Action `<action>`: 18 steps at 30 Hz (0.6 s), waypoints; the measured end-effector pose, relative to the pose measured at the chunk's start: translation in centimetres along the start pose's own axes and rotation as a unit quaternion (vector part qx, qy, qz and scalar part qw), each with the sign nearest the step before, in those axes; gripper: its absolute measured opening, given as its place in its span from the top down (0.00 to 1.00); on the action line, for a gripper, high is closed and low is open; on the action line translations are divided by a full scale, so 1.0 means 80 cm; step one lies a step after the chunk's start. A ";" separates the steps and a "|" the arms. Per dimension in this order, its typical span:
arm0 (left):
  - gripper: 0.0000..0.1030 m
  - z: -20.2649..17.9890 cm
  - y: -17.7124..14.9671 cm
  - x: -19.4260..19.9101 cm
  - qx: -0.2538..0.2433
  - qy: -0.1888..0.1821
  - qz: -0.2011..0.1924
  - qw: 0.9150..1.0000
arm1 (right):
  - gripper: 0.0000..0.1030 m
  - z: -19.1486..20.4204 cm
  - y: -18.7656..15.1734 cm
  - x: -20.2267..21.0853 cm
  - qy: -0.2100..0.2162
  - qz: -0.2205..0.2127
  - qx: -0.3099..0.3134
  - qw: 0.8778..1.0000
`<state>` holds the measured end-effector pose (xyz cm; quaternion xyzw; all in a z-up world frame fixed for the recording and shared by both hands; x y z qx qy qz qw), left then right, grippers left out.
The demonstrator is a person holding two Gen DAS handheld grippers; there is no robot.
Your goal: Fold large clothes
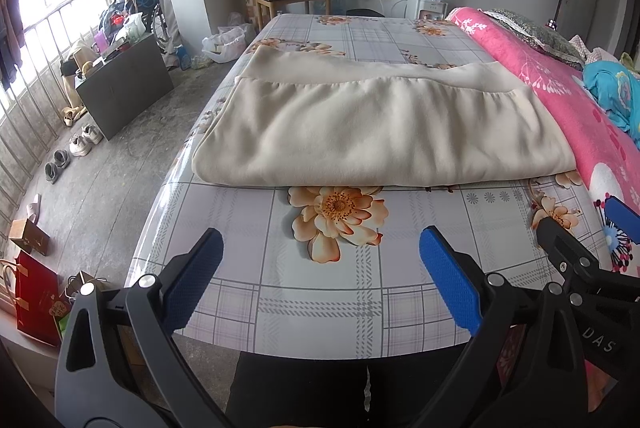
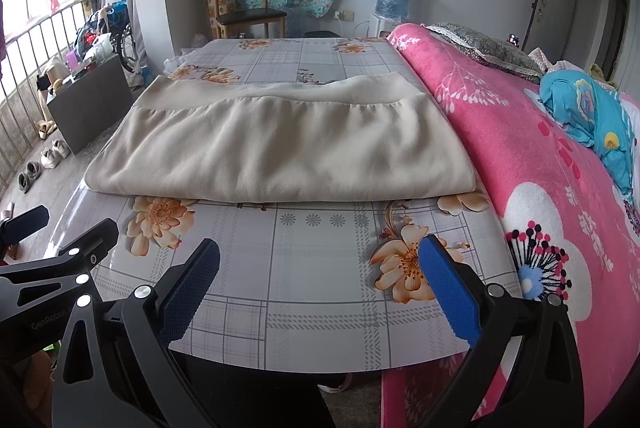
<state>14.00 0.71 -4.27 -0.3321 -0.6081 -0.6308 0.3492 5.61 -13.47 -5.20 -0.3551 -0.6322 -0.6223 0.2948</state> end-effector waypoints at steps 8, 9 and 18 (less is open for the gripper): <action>0.08 0.000 0.000 0.000 0.001 0.000 0.000 1.000 | 0.06 -0.001 0.000 0.000 -0.001 0.001 0.001 1.000; 0.08 -0.001 0.000 0.000 0.001 -0.001 0.001 1.000 | 0.06 -0.001 0.000 0.000 -0.001 0.001 0.001 1.000; 0.08 0.000 0.000 0.000 0.001 -0.001 0.000 1.000 | 0.06 -0.003 0.000 0.000 -0.001 0.001 0.001 1.000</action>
Point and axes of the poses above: each gripper's, at about its wrist camera, not at the fingertips, and x roughly against the way its jaws point, z to its left, y to its top, the point moved 9 cm from there along -x, roughly the way its jaws point, and after that the axes turned 8 degrees about z, right-handed, at the moved point
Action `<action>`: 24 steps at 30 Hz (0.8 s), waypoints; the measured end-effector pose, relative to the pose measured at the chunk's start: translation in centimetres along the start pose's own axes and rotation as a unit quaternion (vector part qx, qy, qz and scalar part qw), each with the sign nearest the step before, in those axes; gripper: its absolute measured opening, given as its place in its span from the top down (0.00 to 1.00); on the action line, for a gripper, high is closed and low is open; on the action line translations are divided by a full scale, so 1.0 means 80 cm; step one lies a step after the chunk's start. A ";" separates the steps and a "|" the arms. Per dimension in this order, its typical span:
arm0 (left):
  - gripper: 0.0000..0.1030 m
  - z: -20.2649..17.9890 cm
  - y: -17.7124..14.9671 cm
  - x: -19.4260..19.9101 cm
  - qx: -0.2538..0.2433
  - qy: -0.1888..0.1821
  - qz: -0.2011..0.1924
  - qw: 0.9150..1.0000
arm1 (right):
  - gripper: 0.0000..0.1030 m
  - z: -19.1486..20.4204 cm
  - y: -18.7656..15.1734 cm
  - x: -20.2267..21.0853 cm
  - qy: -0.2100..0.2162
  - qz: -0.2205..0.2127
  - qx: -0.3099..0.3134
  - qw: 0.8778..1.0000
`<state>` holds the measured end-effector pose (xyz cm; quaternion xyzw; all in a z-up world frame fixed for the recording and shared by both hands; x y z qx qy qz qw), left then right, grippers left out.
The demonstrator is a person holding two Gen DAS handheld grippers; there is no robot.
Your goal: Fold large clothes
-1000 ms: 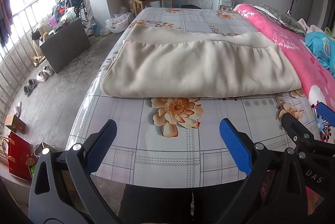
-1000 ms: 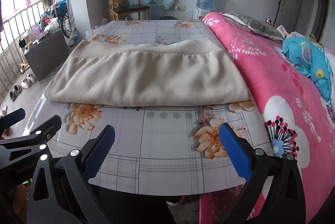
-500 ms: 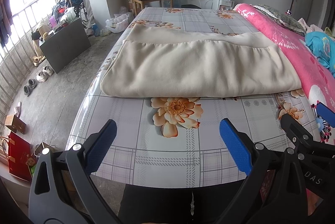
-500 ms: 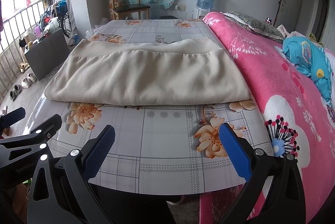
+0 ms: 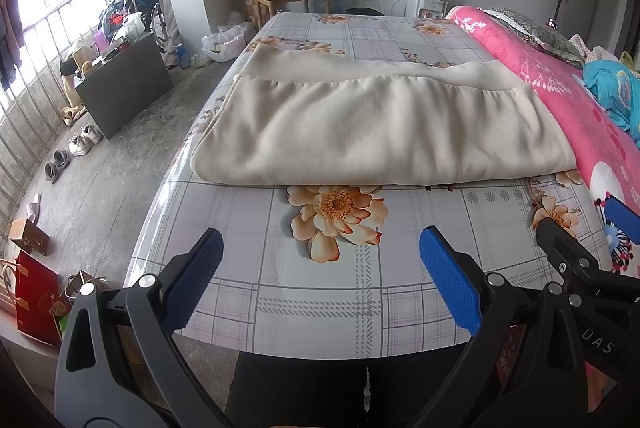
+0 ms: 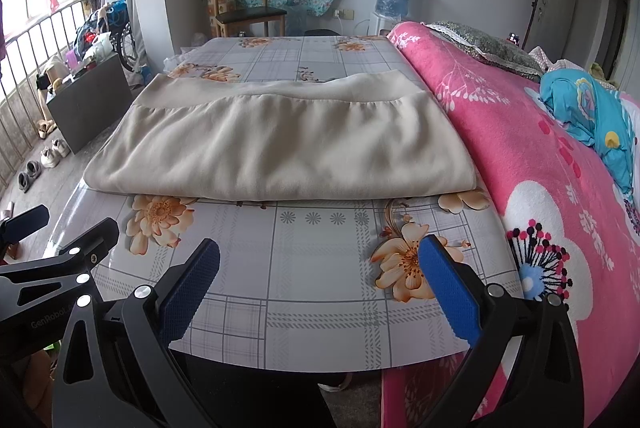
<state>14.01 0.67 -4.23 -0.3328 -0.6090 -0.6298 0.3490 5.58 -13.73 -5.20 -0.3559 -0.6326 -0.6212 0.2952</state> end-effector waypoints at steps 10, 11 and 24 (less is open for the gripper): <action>0.08 0.000 0.000 0.000 0.001 0.000 0.000 1.000 | 0.06 0.000 0.000 0.000 0.001 0.000 0.001 1.000; 0.08 0.001 0.000 0.000 0.000 0.001 0.000 1.000 | 0.06 0.002 -0.001 0.000 0.000 0.000 0.001 1.000; 0.08 0.001 0.000 0.000 0.001 0.000 0.000 1.000 | 0.06 0.002 -0.002 -0.001 0.000 0.001 0.001 1.000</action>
Point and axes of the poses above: each gripper's, at about its wrist camera, not at the fingertips, and x roughly against the way its jaws point, z to its left, y to its top, the point moved 9 cm from there along -x, roughly the way its jaws point, and after that the axes turned 8 degrees about z, right-handed, at the moved point
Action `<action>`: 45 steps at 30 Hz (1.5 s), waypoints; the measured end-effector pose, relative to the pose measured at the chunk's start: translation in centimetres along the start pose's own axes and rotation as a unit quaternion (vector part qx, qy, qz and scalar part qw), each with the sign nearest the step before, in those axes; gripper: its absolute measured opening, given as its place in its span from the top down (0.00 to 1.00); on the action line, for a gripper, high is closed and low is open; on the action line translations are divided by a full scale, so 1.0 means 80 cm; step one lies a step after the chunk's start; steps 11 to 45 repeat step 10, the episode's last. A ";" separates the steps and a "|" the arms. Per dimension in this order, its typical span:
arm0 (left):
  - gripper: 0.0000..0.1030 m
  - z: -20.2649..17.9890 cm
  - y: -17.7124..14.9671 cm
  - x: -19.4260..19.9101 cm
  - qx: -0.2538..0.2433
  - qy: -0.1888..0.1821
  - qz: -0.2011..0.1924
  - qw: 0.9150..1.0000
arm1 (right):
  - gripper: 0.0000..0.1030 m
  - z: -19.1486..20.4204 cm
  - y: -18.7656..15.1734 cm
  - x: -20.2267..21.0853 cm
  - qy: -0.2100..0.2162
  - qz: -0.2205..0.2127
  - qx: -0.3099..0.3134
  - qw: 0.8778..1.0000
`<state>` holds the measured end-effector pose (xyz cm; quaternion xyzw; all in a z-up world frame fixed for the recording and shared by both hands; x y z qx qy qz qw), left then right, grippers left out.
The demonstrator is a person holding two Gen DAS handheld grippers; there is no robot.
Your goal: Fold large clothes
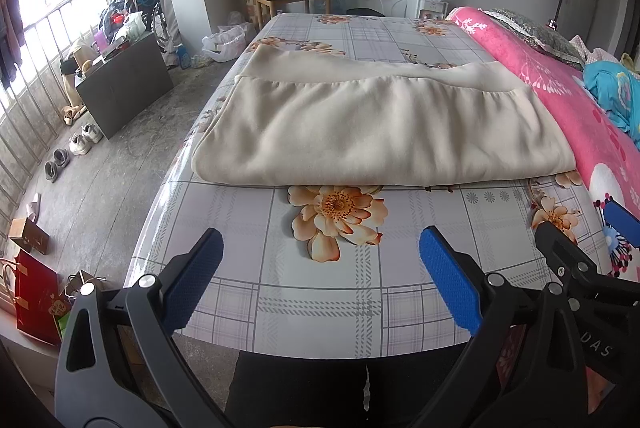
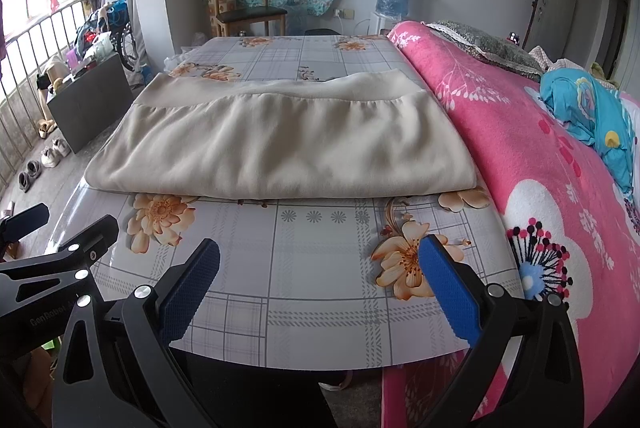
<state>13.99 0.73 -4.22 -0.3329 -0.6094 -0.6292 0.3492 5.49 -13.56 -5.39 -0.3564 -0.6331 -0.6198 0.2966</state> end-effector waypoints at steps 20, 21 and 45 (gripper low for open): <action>0.08 0.000 0.000 0.001 0.001 0.000 0.001 1.000 | 0.06 -0.001 -0.004 -0.002 -0.001 0.002 -0.002 1.000; 0.08 0.000 0.000 0.001 0.001 0.000 0.001 1.000 | 0.06 -0.001 -0.004 -0.002 -0.001 0.002 -0.002 1.000; 0.08 0.000 0.000 0.001 0.001 0.000 0.001 1.000 | 0.06 -0.001 -0.004 -0.002 -0.001 0.002 -0.002 1.000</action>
Point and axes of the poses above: each gripper's, at about its wrist camera, not at the fingertips, and x roughly against the way its jaws point, z to its left, y to its top, the point moved 9 cm from there along -x, roughly the way its jaws point, and after that the axes turned 8 degrees about z, right-handed, at the moved point
